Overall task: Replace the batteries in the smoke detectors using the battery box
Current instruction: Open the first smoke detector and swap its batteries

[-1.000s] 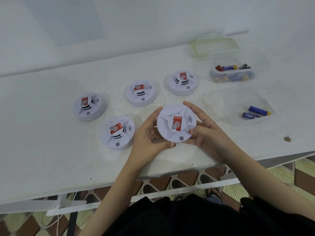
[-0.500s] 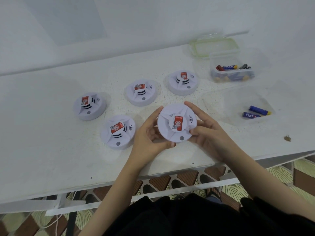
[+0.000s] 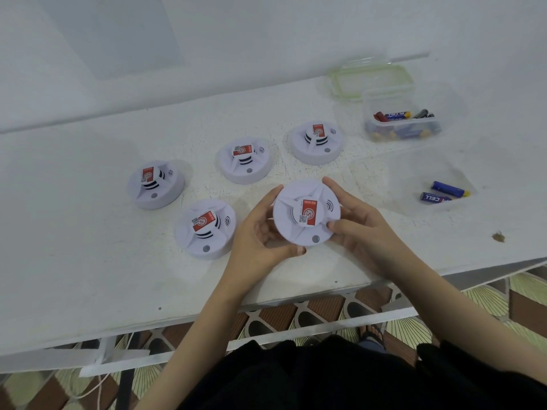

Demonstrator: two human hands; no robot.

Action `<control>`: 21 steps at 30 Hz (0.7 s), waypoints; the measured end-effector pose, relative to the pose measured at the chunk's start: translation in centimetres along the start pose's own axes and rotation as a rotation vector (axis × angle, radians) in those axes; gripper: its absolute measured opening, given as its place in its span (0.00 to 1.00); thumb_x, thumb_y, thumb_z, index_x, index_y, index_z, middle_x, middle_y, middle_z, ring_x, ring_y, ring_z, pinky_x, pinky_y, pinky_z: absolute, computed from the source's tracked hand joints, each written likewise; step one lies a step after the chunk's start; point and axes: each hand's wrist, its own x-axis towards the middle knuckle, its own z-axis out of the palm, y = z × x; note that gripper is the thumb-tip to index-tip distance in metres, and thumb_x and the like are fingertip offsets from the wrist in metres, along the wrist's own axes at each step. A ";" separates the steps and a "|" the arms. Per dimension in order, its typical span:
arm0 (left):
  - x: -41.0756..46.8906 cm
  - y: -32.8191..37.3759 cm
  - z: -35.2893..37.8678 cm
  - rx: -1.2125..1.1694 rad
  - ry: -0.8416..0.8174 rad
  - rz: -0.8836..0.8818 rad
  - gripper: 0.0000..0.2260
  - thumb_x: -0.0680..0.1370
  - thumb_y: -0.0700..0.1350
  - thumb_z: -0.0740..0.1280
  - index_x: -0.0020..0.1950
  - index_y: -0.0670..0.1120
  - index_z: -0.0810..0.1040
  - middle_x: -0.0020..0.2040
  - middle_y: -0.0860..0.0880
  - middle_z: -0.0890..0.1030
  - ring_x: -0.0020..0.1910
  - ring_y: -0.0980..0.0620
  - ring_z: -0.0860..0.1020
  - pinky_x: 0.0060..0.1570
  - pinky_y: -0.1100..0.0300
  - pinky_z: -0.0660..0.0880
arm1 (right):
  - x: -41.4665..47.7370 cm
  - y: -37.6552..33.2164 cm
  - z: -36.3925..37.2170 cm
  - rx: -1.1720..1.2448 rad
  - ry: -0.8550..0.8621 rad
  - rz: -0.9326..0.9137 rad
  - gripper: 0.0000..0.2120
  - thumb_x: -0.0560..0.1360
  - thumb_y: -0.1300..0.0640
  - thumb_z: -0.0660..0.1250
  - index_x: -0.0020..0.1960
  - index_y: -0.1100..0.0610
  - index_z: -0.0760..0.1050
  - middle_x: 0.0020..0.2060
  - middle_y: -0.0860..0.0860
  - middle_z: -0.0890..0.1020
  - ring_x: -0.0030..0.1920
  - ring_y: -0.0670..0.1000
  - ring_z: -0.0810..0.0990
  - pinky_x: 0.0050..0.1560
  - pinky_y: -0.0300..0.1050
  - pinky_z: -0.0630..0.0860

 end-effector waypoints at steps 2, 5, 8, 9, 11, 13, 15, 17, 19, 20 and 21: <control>0.0 -0.1 0.0 -0.001 -0.003 0.001 0.42 0.64 0.28 0.77 0.73 0.48 0.66 0.63 0.48 0.78 0.61 0.54 0.79 0.51 0.61 0.79 | -0.2 -0.5 0.0 -0.137 0.002 -0.017 0.32 0.72 0.61 0.64 0.74 0.50 0.60 0.64 0.41 0.75 0.63 0.41 0.74 0.61 0.38 0.73; 0.2 -0.1 0.1 0.032 -0.006 0.012 0.41 0.62 0.33 0.79 0.72 0.51 0.67 0.63 0.51 0.79 0.61 0.53 0.78 0.52 0.58 0.79 | -0.2 -1.1 -0.3 -0.222 0.022 -0.031 0.28 0.76 0.67 0.64 0.73 0.53 0.62 0.62 0.38 0.74 0.59 0.33 0.74 0.53 0.26 0.70; 0.4 0.1 0.3 0.088 0.000 0.035 0.40 0.62 0.38 0.79 0.72 0.50 0.68 0.63 0.52 0.79 0.62 0.51 0.78 0.55 0.54 0.79 | -0.2 -1.5 -0.7 -0.252 0.025 -0.045 0.27 0.76 0.69 0.62 0.71 0.50 0.64 0.62 0.41 0.76 0.59 0.38 0.76 0.53 0.28 0.72; 0.4 0.1 0.3 0.101 -0.002 0.044 0.40 0.62 0.38 0.79 0.72 0.49 0.67 0.63 0.51 0.79 0.61 0.51 0.78 0.55 0.52 0.79 | -0.2 -1.5 -0.7 -0.253 0.025 -0.051 0.27 0.76 0.69 0.62 0.71 0.50 0.65 0.62 0.43 0.76 0.59 0.41 0.76 0.54 0.30 0.73; 0.4 0.1 0.3 0.119 0.005 0.053 0.41 0.62 0.40 0.80 0.72 0.48 0.68 0.64 0.52 0.78 0.61 0.49 0.78 0.55 0.49 0.79 | -0.3 -1.5 -0.6 -0.247 0.020 -0.069 0.27 0.76 0.69 0.62 0.71 0.51 0.65 0.62 0.44 0.77 0.59 0.44 0.77 0.56 0.34 0.74; 0.3 0.2 0.4 0.143 0.031 0.066 0.42 0.61 0.45 0.80 0.72 0.50 0.68 0.65 0.52 0.77 0.61 0.51 0.77 0.53 0.49 0.80 | -0.2 -1.5 -0.6 -0.234 0.016 -0.080 0.27 0.75 0.69 0.64 0.71 0.52 0.65 0.62 0.45 0.77 0.58 0.47 0.78 0.57 0.37 0.75; 0.2 0.2 0.4 0.168 0.066 0.083 0.42 0.59 0.49 0.80 0.72 0.52 0.68 0.66 0.53 0.74 0.61 0.55 0.77 0.52 0.52 0.80 | -0.2 -1.4 -0.7 -0.218 0.016 -0.082 0.28 0.73 0.65 0.66 0.72 0.53 0.65 0.63 0.48 0.77 0.58 0.50 0.78 0.58 0.41 0.76; 0.1 0.2 0.4 0.177 0.082 0.087 0.42 0.59 0.48 0.80 0.71 0.52 0.68 0.66 0.52 0.74 0.60 0.55 0.76 0.52 0.52 0.80 | -0.2 -1.3 -0.8 -0.215 0.014 -0.084 0.30 0.71 0.62 0.66 0.72 0.54 0.65 0.63 0.49 0.77 0.58 0.51 0.78 0.58 0.42 0.76; 0.2 0.1 0.4 0.188 0.080 0.086 0.42 0.59 0.45 0.81 0.70 0.51 0.69 0.66 0.53 0.75 0.60 0.54 0.77 0.52 0.52 0.80 | -0.2 -1.2 -1.0 -0.215 0.007 -0.087 0.29 0.72 0.65 0.68 0.72 0.55 0.65 0.63 0.50 0.77 0.58 0.51 0.79 0.55 0.39 0.76; 0.3 0.1 0.4 0.191 0.080 0.084 0.41 0.59 0.43 0.81 0.70 0.51 0.69 0.65 0.53 0.75 0.60 0.54 0.77 0.51 0.52 0.80 | -0.2 -1.1 -1.1 -0.212 0.005 -0.088 0.29 0.73 0.67 0.67 0.72 0.55 0.65 0.62 0.50 0.77 0.58 0.51 0.79 0.54 0.38 0.76; 0.3 0.1 0.5 0.190 0.081 0.079 0.40 0.59 0.42 0.81 0.68 0.51 0.69 0.64 0.54 0.76 0.59 0.55 0.77 0.51 0.53 0.80 | -0.2 -1.0 -1.3 -0.205 0.004 -0.090 0.29 0.74 0.68 0.67 0.72 0.56 0.65 0.62 0.50 0.78 0.58 0.51 0.79 0.54 0.37 0.76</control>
